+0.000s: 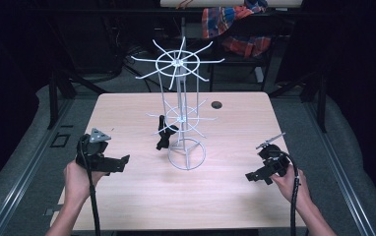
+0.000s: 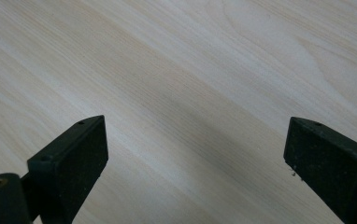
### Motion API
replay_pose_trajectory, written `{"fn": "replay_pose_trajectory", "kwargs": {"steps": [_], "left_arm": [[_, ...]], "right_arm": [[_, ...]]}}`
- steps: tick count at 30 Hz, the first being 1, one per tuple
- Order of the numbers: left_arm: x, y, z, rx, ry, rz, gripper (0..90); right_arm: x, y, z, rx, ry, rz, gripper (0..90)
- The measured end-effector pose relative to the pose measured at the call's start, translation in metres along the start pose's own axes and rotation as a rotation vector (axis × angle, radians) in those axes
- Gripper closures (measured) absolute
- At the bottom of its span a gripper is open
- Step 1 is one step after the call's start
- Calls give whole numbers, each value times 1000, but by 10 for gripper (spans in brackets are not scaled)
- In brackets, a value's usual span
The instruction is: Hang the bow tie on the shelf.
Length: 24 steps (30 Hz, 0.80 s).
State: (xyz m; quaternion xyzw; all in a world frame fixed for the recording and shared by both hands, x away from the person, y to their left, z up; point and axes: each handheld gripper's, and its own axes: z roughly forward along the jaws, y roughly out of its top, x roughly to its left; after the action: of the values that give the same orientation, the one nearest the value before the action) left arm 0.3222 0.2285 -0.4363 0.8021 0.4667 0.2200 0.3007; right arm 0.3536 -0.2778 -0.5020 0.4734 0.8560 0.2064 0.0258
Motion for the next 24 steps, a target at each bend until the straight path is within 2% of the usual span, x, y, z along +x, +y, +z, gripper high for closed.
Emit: {"fn": "replay_pose_trajectory", "kwargs": {"steps": [10, 11, 13, 14, 15, 16, 17, 18, 19, 21, 22, 24], "left_arm": [[0, -18, 1, 41, 19, -13, 0], [-1, -20, 1, 47, 20, -13, 0], [-2, -25, 1, 55, 23, -17, 0], [-3, -27, 2, 59, 20, -20, 0], [-4, -29, 3, 62, 20, -19, 0], [-4, -33, 4, 66, 17, -19, 0], [-5, -37, 7, 72, 17, -23, 0], [-4, -40, 9, 80, 11, -28, 0], [-4, -42, 10, 85, 4, -35, 0], [-3, -51, 14, 95, -16, -66, 0], [-3, -54, 16, 94, -15, -72, 0], [-1, -59, 21, 124, -15, -80, 0]], "right_arm": [[0, 1, -1, 13, -14, -7, 57], [1, 0, -1, -1, -3, 0, 57], [0, 0, -2, -1, -22, -12, 57], [1, 0, -2, -7, -5, -4, 57], [0, 0, -2, 2, -20, -11, 57], [0, 0, -2, -5, -4, -7, 57], [0, 0, -1, -10, -10, -6, 57], [-1, 0, -1, 8, -21, -9, 57], [-1, 0, -1, -3, -18, 3, 57], [0, 0, 0, -1, -4, 2, 57], [0, 0, -1, 8, -11, -6, 57], [1, 0, -1, 8, -21, -11, 57]]}}
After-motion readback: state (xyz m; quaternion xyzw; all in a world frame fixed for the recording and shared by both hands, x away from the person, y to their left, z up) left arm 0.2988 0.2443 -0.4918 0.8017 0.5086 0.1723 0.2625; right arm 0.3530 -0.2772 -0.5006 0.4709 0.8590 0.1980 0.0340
